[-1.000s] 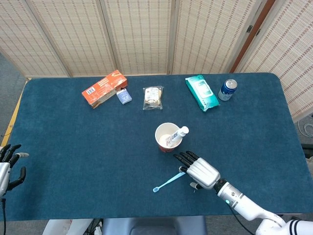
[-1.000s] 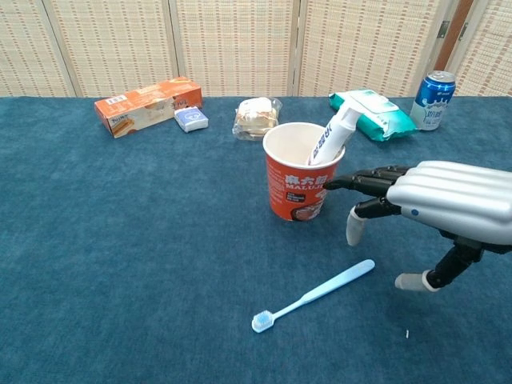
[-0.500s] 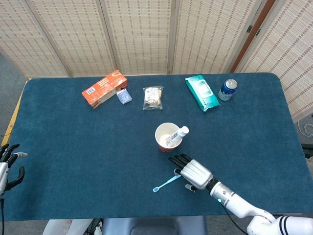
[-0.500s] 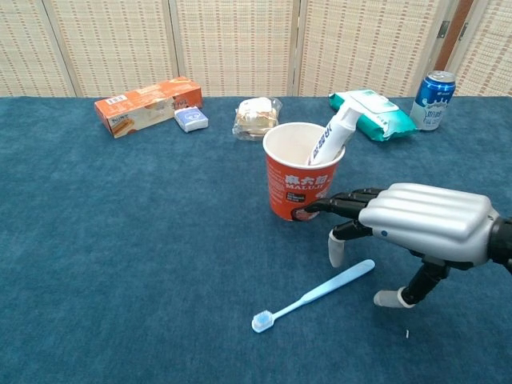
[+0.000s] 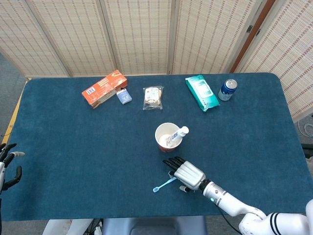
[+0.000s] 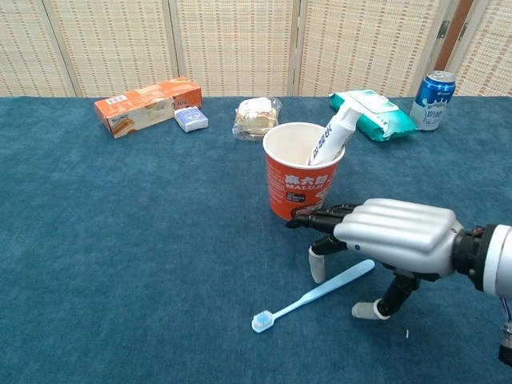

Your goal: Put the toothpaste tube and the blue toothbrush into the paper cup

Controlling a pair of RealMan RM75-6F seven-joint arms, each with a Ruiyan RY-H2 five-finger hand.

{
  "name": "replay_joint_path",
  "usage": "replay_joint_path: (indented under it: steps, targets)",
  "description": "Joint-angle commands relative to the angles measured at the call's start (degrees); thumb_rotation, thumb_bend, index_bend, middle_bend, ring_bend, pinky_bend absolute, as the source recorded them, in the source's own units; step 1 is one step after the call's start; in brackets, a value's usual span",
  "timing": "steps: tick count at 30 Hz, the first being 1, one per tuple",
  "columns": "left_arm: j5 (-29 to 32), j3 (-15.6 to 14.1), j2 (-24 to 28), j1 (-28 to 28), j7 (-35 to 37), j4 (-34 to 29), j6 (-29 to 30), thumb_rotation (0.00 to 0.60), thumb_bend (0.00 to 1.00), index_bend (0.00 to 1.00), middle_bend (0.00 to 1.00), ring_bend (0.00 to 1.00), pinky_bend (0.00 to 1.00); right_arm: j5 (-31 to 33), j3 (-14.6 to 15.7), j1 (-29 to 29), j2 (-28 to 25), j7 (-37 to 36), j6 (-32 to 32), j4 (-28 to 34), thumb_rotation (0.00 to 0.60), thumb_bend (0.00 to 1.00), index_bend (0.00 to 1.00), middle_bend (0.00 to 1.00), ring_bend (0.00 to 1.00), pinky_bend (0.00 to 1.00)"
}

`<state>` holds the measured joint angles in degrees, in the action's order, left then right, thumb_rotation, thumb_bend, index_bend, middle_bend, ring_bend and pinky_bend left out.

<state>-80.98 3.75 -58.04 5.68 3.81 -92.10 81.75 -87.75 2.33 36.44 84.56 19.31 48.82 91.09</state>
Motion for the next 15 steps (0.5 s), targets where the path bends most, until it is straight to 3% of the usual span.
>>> replay_joint_path:
  steps: [1,15]
  targets:
    - [0.1,0.1,0.0,-0.1,0.0,0.0,0.2,0.600,0.52,0.32,0.16,0.08,0.16,0.4,-0.1,0.4,0.5,-0.1,-0.4,-0.4,0.600,0.18,0.43,0.00,0.00,0.12]
    - [0.6,0.6,0.6,-0.4,0.3,-0.3,0.7,0.600,0.52,0.32,0.16,0.08,0.16,2.5,-1.0,2.2,2.8,0.7,-2.4,-1.5,0.600,0.20,0.43,0.00,0.00,0.12]
